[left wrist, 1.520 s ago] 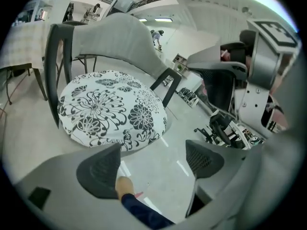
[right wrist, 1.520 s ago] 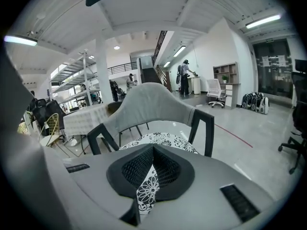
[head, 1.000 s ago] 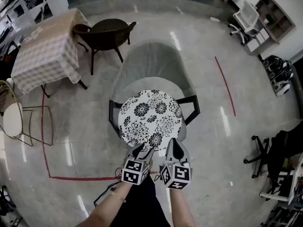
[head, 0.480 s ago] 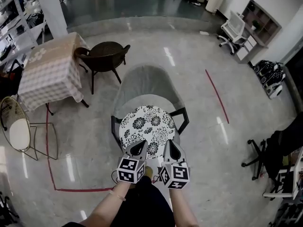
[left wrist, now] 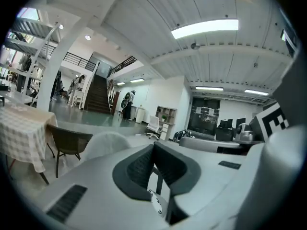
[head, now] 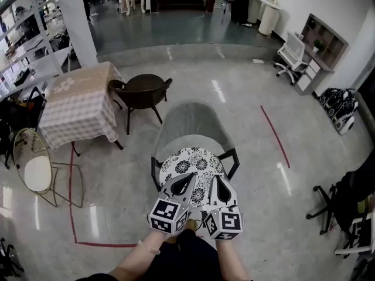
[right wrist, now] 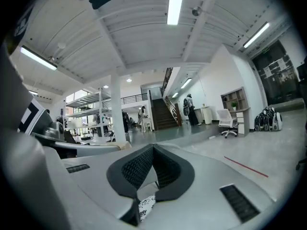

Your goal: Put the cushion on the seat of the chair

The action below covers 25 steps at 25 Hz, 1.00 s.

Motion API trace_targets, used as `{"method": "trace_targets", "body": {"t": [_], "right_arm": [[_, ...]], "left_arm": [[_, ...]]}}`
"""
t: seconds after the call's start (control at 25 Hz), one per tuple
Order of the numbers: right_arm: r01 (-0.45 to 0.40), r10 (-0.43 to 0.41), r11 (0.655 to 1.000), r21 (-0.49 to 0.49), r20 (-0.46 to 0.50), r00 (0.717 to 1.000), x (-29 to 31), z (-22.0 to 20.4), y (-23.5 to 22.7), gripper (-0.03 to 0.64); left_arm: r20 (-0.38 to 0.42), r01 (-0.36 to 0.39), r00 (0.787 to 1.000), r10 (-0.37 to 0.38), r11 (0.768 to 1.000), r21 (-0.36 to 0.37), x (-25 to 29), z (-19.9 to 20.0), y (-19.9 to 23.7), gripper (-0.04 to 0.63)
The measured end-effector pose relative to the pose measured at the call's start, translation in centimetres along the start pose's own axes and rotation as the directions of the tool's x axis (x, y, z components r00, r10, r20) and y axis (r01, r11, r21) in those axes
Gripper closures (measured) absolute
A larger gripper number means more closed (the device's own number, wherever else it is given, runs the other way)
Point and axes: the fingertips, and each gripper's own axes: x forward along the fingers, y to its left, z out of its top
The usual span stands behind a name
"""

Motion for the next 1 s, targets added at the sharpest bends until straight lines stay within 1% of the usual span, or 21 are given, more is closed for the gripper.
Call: {"method": "trace_targets", "body": {"t": [0.12,0.24,0.72,1.0], "right_arm": [[-0.031,0.032,0.999,-0.033,0.04,0.999,-1.6,1.4,1.1,0.603],[-0.028,0.032,0.998,-0.055,0.067,0.997,-2.6,2.5,1.3,0.603],[-0.033,0.036,0.998,-0.062,0.051,0.998,-3.1,2.2,1.2,0.604],[-0.045,0.048,0.996,-0.076,0.041,0.998,-3.3,1.8,1.1,0.604]], "left_arm": [[0.033,-0.005,0.999,0.003,0.998,0.058,-1.7,1.6,-0.6,0.571],[0.051,-0.012,0.999,0.008,0.996,0.091,-2.6,2.3,-1.0,0.571],[0.02,-0.013,1.0,0.011,0.996,0.088,-2.4,1.0,-1.7,0.571],[0.022,-0.038,0.999,0.036,0.997,0.074,-2.2,0.8,-1.2,0.571]]}}
